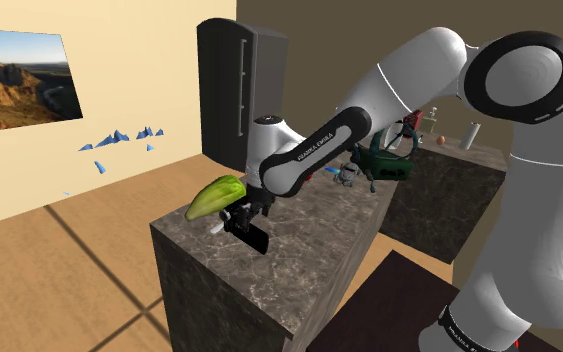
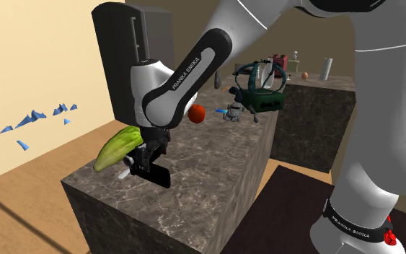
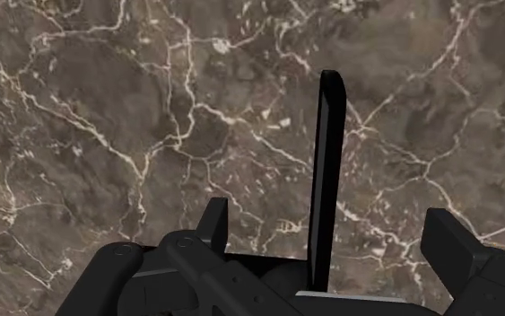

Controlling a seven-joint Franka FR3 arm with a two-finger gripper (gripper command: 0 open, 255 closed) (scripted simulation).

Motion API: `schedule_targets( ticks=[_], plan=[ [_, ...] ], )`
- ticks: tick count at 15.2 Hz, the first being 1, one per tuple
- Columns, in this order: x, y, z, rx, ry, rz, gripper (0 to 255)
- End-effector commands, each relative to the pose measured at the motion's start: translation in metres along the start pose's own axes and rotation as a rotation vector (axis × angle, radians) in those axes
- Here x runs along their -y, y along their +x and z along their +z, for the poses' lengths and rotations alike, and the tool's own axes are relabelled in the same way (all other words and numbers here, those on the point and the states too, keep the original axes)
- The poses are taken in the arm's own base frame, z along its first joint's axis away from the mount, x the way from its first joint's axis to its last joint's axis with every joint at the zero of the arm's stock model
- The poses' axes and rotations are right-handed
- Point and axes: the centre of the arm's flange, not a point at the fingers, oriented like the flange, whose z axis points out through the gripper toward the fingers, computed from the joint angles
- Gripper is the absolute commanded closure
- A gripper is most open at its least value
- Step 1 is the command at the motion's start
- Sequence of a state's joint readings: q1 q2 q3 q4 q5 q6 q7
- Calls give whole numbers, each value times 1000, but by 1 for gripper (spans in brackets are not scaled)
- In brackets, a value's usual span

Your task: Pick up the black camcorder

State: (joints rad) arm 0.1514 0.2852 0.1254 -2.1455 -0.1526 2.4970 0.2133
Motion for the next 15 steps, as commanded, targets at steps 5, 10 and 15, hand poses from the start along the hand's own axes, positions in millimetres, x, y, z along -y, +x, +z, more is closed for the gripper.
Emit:
schedule_targets(
  ticks=[5, 10, 15],
  plan=[
    [4, -1, 35, -1, 0, 0, 0],
    [4, 0, 35, -1, 0, 0, 255],
    [4, 0, 35, -1, 0, 0, 255]
  ],
)
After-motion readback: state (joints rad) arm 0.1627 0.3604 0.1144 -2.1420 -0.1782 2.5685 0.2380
